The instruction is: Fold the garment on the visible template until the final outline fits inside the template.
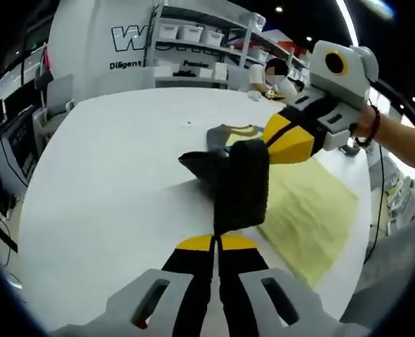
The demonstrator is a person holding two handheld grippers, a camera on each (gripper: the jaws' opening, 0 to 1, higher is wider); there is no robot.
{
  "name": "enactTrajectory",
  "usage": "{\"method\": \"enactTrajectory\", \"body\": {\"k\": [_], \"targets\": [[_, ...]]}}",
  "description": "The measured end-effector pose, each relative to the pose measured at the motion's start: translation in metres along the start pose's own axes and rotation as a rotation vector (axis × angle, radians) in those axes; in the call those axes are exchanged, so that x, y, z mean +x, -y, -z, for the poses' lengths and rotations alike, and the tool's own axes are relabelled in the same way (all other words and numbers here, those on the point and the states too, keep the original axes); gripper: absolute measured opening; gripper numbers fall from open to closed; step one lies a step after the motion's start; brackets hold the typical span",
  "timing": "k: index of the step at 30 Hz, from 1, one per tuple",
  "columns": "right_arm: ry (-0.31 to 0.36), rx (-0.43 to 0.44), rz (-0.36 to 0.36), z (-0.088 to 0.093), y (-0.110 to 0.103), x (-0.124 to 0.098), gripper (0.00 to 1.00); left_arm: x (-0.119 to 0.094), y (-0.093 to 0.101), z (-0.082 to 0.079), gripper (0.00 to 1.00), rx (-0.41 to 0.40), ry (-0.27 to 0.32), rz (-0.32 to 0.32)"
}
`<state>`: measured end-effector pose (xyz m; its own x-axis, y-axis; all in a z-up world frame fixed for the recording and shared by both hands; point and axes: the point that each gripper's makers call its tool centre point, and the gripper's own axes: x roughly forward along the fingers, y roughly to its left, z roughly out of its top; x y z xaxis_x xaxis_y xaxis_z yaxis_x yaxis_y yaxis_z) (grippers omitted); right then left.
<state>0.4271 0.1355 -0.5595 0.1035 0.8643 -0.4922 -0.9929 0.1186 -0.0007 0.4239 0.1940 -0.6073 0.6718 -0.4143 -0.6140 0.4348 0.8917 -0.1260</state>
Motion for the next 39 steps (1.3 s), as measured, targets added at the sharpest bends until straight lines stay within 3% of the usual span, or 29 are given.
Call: {"method": "enactTrajectory", "body": {"k": [8, 19, 28, 39], "targets": [[-0.006, 0.004, -0.011, 0.001, -0.021, 0.015, 0.00, -0.013, -0.023, -0.013, 0.01, -0.046, 0.050, -0.079], [0.011, -0.001, 0.018, -0.013, -0.046, 0.046, 0.00, -0.040, -0.053, -0.049, 0.01, -0.048, 0.189, -0.211], [0.051, 0.040, 0.095, -0.032, -0.035, 0.066, 0.00, -0.056, -0.068, -0.077, 0.01, -0.025, 0.280, -0.257], [0.080, 0.108, 0.139, -0.049, -0.026, 0.091, 0.00, -0.066, -0.101, -0.093, 0.01, -0.036, 0.335, -0.305]]}}
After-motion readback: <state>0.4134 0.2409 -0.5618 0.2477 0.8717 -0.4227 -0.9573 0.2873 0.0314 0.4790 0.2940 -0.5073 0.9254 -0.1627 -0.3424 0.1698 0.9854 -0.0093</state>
